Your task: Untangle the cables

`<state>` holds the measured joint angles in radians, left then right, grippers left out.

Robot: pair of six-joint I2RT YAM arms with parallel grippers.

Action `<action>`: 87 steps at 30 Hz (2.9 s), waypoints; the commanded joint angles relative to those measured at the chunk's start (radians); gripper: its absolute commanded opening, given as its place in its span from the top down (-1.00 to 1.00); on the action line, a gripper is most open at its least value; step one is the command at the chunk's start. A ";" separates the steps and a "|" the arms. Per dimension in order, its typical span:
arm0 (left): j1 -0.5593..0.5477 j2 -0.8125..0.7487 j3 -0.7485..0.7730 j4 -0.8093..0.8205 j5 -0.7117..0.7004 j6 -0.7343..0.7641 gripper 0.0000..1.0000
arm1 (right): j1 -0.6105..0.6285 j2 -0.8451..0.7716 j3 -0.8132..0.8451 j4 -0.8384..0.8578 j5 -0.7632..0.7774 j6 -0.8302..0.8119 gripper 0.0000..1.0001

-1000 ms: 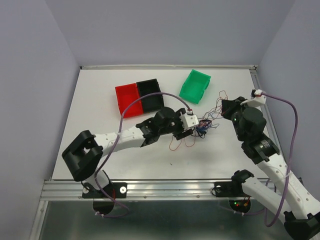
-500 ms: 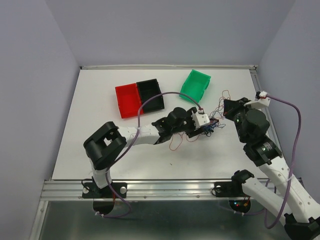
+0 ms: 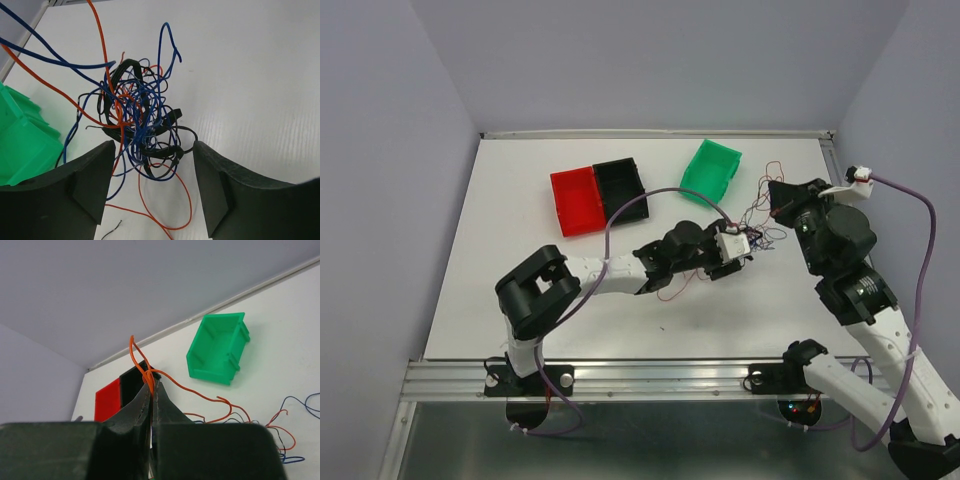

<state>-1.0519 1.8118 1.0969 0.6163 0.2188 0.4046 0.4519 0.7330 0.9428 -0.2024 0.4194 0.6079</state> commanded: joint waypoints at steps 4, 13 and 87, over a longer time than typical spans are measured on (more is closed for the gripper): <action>0.000 0.072 0.112 0.013 -0.064 -0.009 -0.14 | -0.004 0.020 0.097 0.023 -0.074 0.052 0.99; 0.006 0.070 0.116 -0.048 -0.116 -0.027 1.00 | -0.005 0.037 0.185 0.015 0.050 -0.002 0.99; 0.267 -0.891 -0.258 -0.455 0.372 -0.067 1.00 | 0.074 0.109 -0.530 0.908 -0.976 -0.114 -0.73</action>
<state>-0.7895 0.9112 0.8284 0.0864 0.5613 0.3550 0.4953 0.8135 0.4023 0.6350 -0.5602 0.5255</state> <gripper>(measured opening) 0.041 0.870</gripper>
